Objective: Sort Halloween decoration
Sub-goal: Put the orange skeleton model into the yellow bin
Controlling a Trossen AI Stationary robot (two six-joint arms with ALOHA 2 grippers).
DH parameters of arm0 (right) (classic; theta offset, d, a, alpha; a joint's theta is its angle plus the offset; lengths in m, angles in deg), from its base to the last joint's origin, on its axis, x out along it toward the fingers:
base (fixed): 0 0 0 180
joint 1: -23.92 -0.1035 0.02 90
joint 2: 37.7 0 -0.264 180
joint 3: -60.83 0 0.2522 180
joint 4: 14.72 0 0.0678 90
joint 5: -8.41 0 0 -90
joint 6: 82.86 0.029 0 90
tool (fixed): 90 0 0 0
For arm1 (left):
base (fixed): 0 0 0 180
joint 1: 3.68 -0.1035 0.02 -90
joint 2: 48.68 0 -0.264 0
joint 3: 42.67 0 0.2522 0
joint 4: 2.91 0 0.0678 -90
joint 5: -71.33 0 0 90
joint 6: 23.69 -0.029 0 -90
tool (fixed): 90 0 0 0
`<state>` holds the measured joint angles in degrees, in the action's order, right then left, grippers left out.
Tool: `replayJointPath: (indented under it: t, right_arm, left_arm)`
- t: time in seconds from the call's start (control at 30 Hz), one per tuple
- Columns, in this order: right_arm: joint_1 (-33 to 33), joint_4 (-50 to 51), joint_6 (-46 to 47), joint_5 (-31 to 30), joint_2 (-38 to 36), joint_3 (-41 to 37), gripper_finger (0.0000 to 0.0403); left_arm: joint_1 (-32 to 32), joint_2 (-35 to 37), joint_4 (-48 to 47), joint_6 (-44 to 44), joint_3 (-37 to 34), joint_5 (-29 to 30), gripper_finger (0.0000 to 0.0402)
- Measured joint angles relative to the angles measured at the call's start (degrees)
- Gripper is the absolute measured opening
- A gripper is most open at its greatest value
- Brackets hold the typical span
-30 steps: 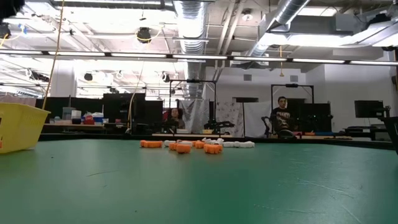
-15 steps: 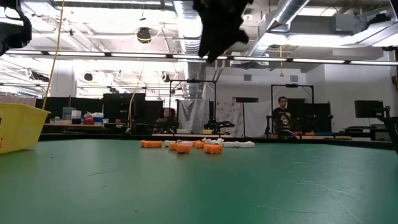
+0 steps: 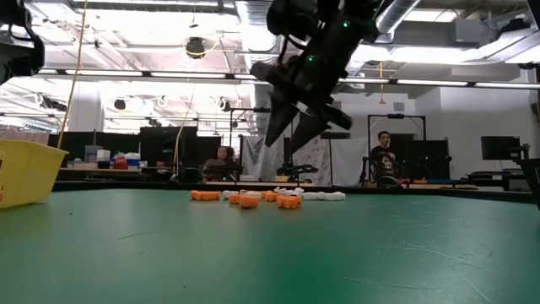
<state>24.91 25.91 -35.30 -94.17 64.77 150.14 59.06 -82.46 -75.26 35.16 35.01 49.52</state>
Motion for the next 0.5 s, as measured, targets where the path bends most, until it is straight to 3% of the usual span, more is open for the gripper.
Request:
replayJointPath:
  t: [0.3,0.5]
  right_arm:
    - [0.7,-1.1,2.0,-1.7,3.0,-0.5,0.0180]
    - [0.7,-3.3,-17.8,12.4,7.3,3.0,0.0177]
  left_arm:
    - [0.0,0.0,-3.5,6.3,0.0,1.3,0.0226]
    - [0.0,-0.1,-5.5,5.5,0.0,-1.5,0.0226]
